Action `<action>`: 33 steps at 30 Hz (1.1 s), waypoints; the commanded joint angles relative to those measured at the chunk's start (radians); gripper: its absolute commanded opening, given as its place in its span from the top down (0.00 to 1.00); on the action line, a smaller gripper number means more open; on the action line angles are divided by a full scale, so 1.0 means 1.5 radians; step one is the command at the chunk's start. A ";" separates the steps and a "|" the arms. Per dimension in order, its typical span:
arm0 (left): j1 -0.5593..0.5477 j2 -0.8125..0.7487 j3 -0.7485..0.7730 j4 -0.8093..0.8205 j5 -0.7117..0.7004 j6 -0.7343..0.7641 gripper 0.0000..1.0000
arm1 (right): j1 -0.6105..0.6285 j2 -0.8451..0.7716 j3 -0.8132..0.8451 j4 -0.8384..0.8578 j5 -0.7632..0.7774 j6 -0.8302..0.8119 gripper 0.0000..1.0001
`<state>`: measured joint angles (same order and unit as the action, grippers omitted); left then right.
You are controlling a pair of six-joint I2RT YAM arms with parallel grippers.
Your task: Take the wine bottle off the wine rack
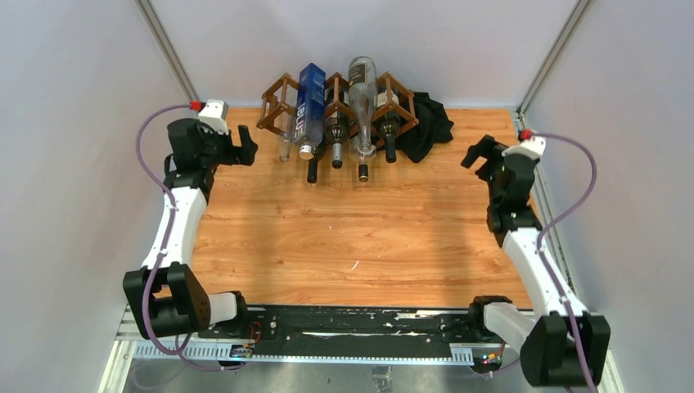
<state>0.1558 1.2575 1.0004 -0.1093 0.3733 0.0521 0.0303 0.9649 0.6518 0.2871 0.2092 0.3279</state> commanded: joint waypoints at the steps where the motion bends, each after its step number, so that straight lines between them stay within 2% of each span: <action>1: 0.019 0.024 0.079 -0.136 0.056 -0.017 0.00 | 0.005 0.090 0.160 -0.224 -0.175 0.076 0.00; 7: 0.021 0.056 0.163 -0.212 0.083 -0.025 0.00 | 0.120 0.190 0.374 -0.370 -0.104 0.066 0.00; 11: 0.023 0.071 0.184 -0.233 0.106 -0.022 0.00 | 0.244 0.280 0.523 -0.456 -0.045 0.059 0.00; 18: 0.023 0.088 0.188 -0.265 0.111 0.010 0.00 | 0.384 0.438 0.732 -0.508 -0.029 0.073 0.00; 28: 0.024 0.089 0.166 -0.306 0.120 0.069 0.00 | 0.471 0.711 1.083 -0.608 -0.077 0.087 0.00; 33: 0.023 0.088 0.154 -0.315 0.146 0.084 0.00 | 0.472 0.795 1.159 -0.609 -0.108 0.116 0.00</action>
<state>0.1822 1.3888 1.2530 -0.5495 0.5430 0.1421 0.7357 2.0926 2.3150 -0.5655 0.0875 0.4583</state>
